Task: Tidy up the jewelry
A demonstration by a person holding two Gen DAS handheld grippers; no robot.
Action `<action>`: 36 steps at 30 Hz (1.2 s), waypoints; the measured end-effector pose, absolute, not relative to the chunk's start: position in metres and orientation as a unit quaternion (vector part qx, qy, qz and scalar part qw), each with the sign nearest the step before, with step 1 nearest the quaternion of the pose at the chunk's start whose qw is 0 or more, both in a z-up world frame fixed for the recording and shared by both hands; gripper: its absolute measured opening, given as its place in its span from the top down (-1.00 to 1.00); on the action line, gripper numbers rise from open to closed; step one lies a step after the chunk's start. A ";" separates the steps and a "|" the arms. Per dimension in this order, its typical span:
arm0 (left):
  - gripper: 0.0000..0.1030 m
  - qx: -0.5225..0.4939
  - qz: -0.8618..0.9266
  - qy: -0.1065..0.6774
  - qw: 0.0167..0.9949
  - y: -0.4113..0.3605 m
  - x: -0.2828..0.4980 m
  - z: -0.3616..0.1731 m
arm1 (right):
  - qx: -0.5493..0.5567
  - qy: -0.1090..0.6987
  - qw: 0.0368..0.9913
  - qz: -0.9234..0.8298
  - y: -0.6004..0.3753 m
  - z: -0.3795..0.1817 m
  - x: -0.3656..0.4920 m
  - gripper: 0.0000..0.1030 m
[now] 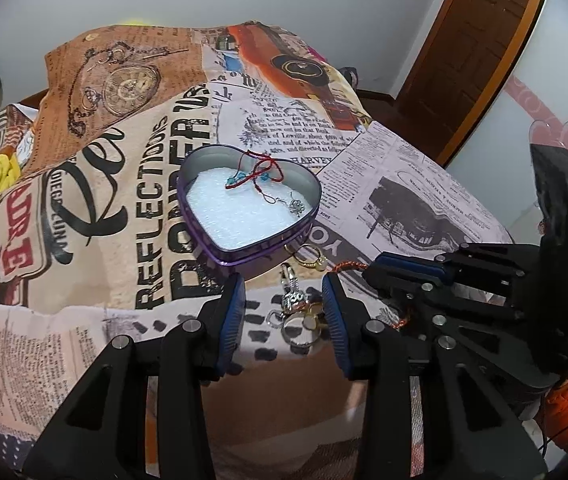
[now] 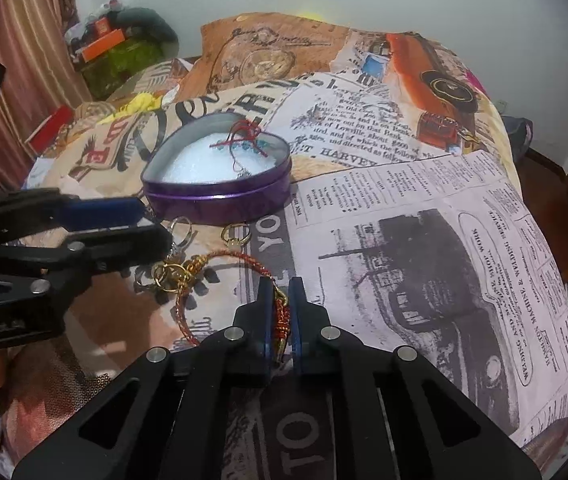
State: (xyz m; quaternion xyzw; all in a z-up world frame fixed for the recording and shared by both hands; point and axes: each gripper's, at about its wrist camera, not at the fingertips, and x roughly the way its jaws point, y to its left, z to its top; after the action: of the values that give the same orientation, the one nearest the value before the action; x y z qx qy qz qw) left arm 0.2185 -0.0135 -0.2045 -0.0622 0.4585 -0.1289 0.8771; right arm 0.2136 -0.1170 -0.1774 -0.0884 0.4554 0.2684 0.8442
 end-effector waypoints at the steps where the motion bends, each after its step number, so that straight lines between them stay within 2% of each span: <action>1: 0.24 -0.062 -0.130 0.459 0.876 -0.014 0.220 -0.205 | -0.085 0.454 0.845 0.269 -0.119 -0.176 0.213 0.87; 4: 0.34 -0.067 -0.135 0.458 0.876 -0.016 0.224 -0.206 | -0.081 0.447 0.850 0.266 -0.121 -0.171 0.213 0.87; 6: 0.49 -0.071 -0.136 0.463 0.873 -0.017 0.229 -0.208 | -0.078 0.444 0.852 0.266 -0.122 -0.169 0.214 0.87; 10: 0.59 -0.071 -0.138 0.467 0.871 -0.019 0.233 -0.213 | -0.076 0.437 0.856 0.264 -0.124 -0.165 0.215 0.87; 12: 0.80 -0.070 -0.141 0.470 0.869 -0.021 0.234 -0.215 | -0.073 0.436 0.857 0.265 -0.125 -0.163 0.216 0.87; 15: 0.93 -0.070 -0.141 0.468 0.869 -0.021 0.233 -0.215 | -0.071 0.434 0.859 0.263 -0.127 -0.161 0.217 0.87; 36: 0.96 -0.071 -0.132 0.404 0.902 -0.006 0.204 -0.161 | -0.048 0.396 0.877 0.268 -0.130 -0.124 0.211 0.87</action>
State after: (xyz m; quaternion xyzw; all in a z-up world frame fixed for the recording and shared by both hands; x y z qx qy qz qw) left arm 0.2043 -0.0059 -0.1606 -0.0706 0.4044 -0.1316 0.9023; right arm 0.2107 -0.1303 -0.1243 -0.0481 0.3964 0.2684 0.8767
